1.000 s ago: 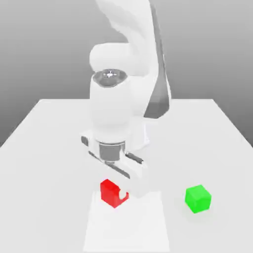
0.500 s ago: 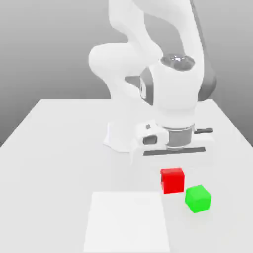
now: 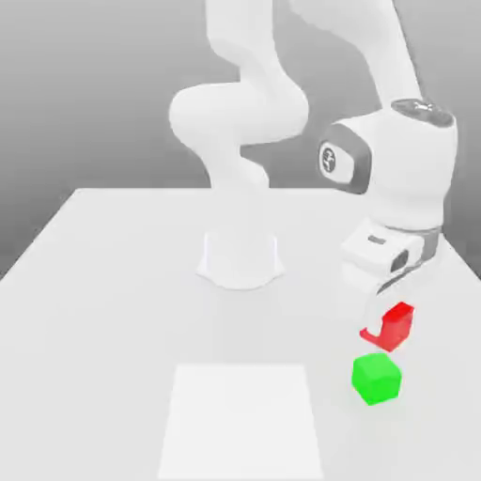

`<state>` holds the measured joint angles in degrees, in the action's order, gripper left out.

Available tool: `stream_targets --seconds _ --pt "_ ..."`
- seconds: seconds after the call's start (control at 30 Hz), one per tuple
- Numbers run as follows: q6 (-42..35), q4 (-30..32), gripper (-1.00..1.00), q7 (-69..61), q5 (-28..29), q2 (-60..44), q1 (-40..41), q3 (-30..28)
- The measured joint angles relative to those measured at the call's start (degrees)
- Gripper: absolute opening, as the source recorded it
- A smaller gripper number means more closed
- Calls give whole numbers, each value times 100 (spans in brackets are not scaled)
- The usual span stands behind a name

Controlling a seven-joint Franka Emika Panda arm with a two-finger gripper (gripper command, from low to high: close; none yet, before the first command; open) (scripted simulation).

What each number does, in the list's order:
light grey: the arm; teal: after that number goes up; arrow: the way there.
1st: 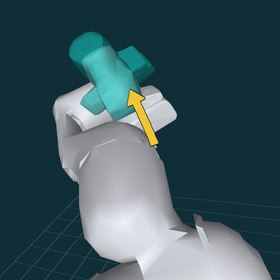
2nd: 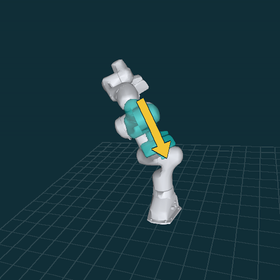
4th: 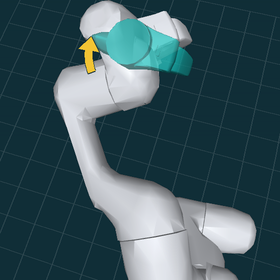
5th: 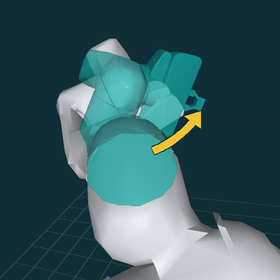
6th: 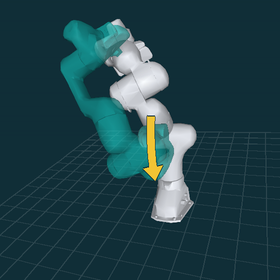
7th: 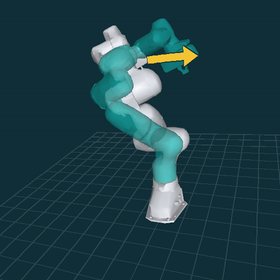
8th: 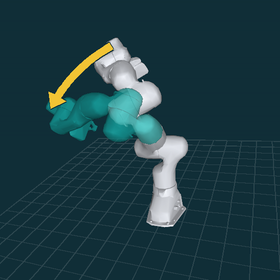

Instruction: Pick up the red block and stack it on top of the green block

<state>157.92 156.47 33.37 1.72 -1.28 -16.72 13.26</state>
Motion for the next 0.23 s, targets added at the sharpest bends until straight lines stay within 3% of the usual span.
stream_targets --seconds 0.13,0.17,0.23 --pt "492 -9 -100 255 360 -529 -48 -106" --pt "588 -9 100 303 432 -636 -49 -118" --pt "588 -9 100 303 432 -636 -49 -118"
